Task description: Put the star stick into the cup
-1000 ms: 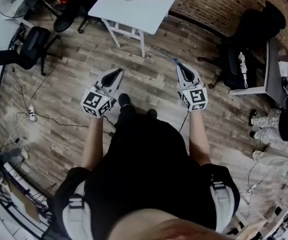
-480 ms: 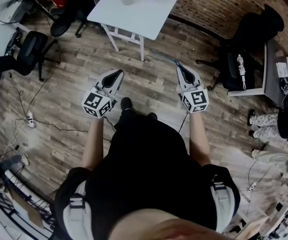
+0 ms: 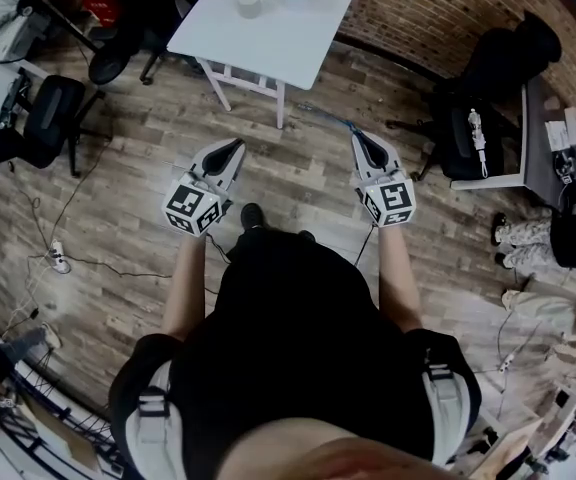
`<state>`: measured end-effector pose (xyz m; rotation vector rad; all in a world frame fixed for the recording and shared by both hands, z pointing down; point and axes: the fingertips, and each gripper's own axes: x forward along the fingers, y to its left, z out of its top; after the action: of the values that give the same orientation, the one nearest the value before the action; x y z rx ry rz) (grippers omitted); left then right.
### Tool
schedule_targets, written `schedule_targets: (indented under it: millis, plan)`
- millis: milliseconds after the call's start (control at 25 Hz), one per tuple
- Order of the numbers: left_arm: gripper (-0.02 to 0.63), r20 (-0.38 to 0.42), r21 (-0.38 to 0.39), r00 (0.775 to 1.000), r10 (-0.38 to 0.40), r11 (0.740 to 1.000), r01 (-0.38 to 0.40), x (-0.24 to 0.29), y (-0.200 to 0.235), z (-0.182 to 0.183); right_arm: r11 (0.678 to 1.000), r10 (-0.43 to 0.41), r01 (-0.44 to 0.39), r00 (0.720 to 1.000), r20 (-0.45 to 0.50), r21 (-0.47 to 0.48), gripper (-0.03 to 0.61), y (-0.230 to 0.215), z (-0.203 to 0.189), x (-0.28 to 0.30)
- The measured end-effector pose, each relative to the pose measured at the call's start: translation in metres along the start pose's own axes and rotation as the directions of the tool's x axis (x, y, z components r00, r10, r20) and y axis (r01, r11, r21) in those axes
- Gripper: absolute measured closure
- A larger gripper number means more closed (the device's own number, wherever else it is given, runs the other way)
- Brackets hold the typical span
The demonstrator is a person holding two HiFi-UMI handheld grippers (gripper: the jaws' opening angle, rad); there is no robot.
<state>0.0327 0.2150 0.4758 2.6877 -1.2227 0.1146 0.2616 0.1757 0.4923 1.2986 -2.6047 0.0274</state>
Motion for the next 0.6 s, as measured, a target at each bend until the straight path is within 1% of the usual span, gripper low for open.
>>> schedule_targets:
  millis: [400,600]
  plan:
    - [0.583,0.001,0.0,1.0,-0.021,1.0,0.021,0.003,0.059,0.006,1.0,-0.026,0.026,1.0,-0.007,-0.003,0.569,0.01,0.01,0.052]
    - [0.583,-0.005,-0.015,0.999,-0.035,0.999,0.035,-0.002,0.082,0.005,1.0,-0.03,0.03,1.0,-0.006,0.003,0.569,0.023,0.015,0.075]
